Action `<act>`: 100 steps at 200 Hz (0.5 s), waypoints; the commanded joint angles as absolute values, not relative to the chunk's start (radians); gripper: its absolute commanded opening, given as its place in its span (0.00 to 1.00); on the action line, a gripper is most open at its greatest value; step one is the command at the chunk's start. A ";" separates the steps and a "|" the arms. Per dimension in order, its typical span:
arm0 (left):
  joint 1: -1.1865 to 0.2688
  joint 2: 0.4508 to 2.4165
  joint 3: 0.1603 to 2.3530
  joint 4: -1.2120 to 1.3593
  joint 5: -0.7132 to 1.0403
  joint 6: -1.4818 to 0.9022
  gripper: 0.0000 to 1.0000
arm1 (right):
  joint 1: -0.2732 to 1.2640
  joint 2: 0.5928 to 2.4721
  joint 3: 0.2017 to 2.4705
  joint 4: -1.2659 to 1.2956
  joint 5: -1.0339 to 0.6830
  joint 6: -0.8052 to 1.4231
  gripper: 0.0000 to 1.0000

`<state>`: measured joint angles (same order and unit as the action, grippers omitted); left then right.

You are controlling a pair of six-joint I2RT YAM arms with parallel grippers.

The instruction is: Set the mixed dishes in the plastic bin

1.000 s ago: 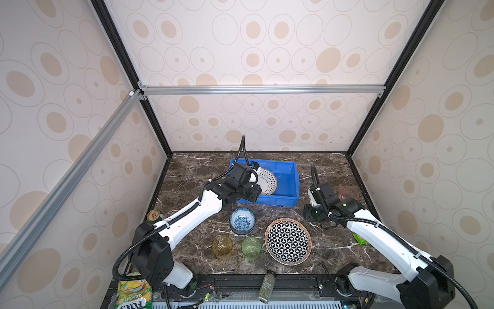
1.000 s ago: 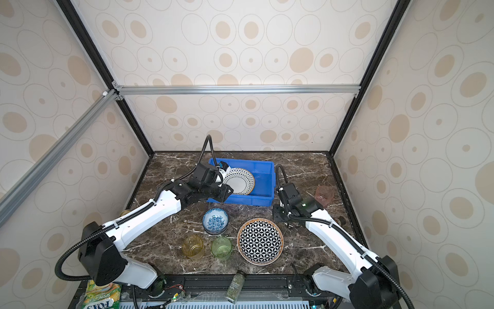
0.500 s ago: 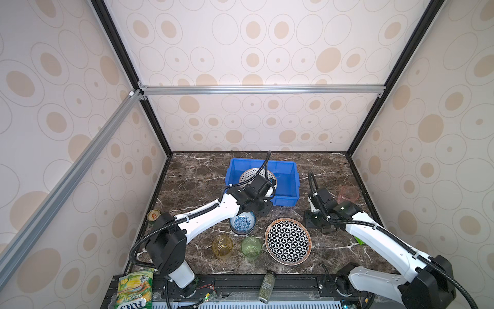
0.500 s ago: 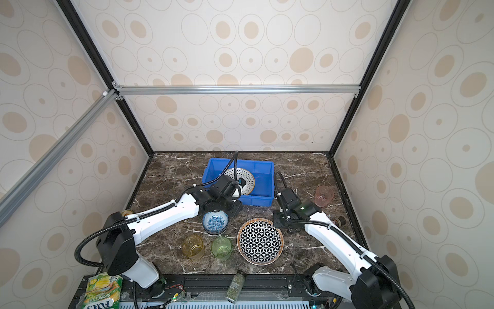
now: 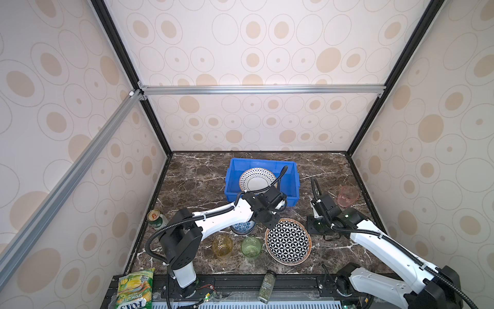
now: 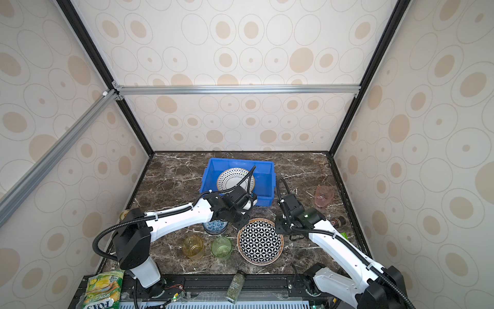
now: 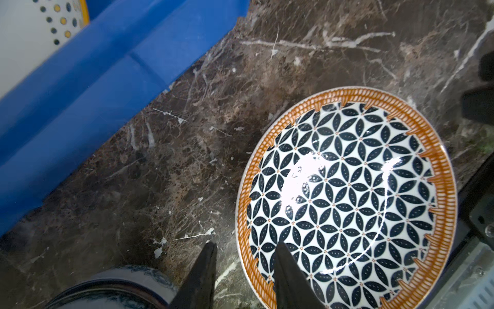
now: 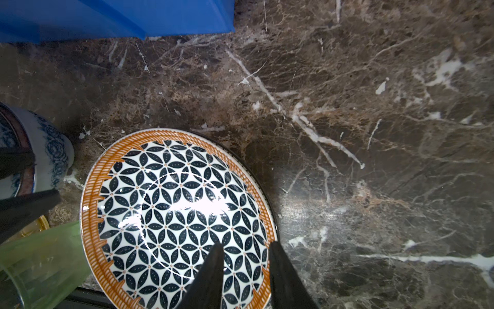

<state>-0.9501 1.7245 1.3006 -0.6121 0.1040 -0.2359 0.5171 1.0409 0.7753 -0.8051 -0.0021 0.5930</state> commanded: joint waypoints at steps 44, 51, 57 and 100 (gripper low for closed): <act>-0.985 1.763 1.300 -0.669 0.097 -0.233 0.37 | 0.527 1.025 0.762 -0.841 -0.012 0.597 0.34; -0.987 1.766 1.299 -0.669 0.098 -0.233 0.37 | 0.528 1.026 0.762 -0.845 -0.009 0.602 0.34; -0.988 1.770 1.298 -0.669 0.098 -0.233 0.37 | 0.528 1.025 0.760 -0.846 -0.007 0.606 0.34; -0.994 1.787 1.308 -0.675 0.079 -0.241 0.37 | 0.528 1.011 0.740 -0.844 -0.014 0.615 0.34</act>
<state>-0.9810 1.7786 1.2980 -0.6418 0.0998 -0.2379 0.5179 1.0264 0.7601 -0.8204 -0.0059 0.5987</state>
